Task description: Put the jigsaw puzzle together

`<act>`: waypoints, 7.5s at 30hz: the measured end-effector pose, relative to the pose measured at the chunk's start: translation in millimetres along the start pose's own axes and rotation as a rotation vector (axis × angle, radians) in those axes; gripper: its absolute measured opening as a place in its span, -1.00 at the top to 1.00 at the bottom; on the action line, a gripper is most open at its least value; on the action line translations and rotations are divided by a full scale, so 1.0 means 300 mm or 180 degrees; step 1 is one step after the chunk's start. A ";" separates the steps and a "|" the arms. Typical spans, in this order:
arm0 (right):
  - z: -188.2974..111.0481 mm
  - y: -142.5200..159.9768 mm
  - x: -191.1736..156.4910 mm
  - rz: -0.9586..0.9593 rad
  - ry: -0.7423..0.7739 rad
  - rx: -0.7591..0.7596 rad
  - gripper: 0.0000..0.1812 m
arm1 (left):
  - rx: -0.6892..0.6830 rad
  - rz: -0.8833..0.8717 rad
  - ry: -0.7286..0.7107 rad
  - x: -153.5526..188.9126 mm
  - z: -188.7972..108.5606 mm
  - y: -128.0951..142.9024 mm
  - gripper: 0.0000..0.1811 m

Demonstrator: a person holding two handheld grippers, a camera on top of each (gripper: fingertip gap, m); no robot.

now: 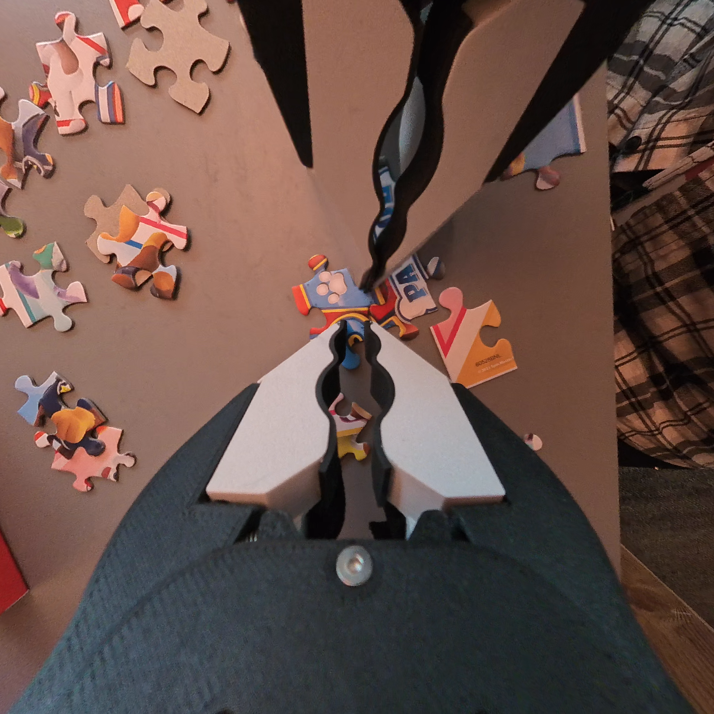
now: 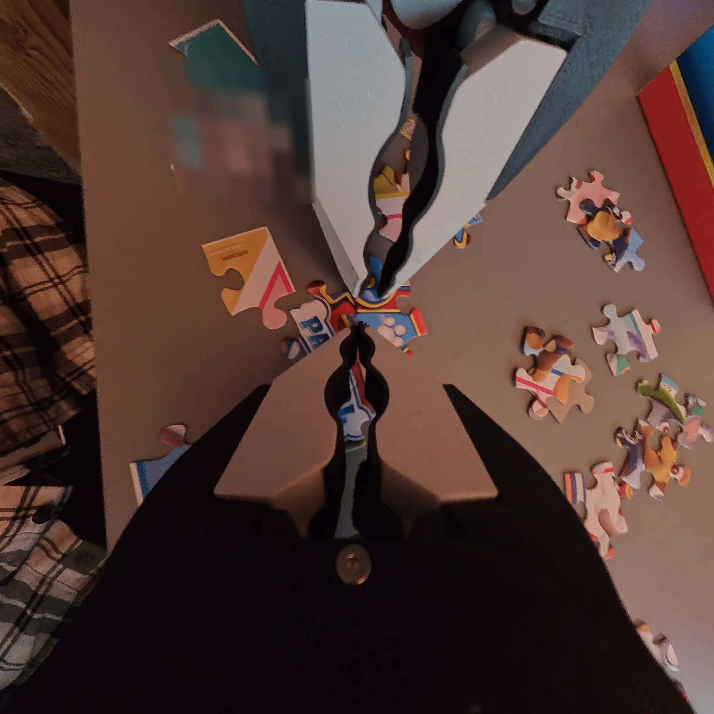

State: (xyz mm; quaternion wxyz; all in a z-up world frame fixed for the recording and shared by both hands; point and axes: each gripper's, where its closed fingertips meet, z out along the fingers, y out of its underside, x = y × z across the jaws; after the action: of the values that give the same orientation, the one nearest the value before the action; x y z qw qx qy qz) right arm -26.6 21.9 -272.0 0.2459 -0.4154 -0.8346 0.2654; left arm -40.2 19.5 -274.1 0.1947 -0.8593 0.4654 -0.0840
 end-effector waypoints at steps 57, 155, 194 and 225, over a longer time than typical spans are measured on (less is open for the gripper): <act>-0.031 0.044 -0.002 0.0295 -0.0142 0.0059 1.00 | 0.0260 -0.0660 0.0056 -0.005 0.020 -0.030 0.76; -0.049 0.086 0.058 0.0186 0.0306 -0.0040 1.00 | 0.0941 -0.1386 0.0378 -0.081 -0.041 -0.112 0.78; -0.090 0.083 0.069 0.0263 0.0332 0.0101 1.00 | 0.0390 -0.1995 -0.0046 -0.220 -0.188 0.182 0.51; 0.045 -0.037 0.167 0.0136 -0.0173 -0.0247 0.66 | 0.0477 -0.1684 -0.0194 -0.183 -0.053 0.107 0.83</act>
State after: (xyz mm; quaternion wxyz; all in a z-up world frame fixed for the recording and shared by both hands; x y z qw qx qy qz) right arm -68.2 54.3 -265.3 0.2011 -0.4349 -0.8416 0.2492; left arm -100.3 45.4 -271.0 0.2429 -0.9363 0.2112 -0.1402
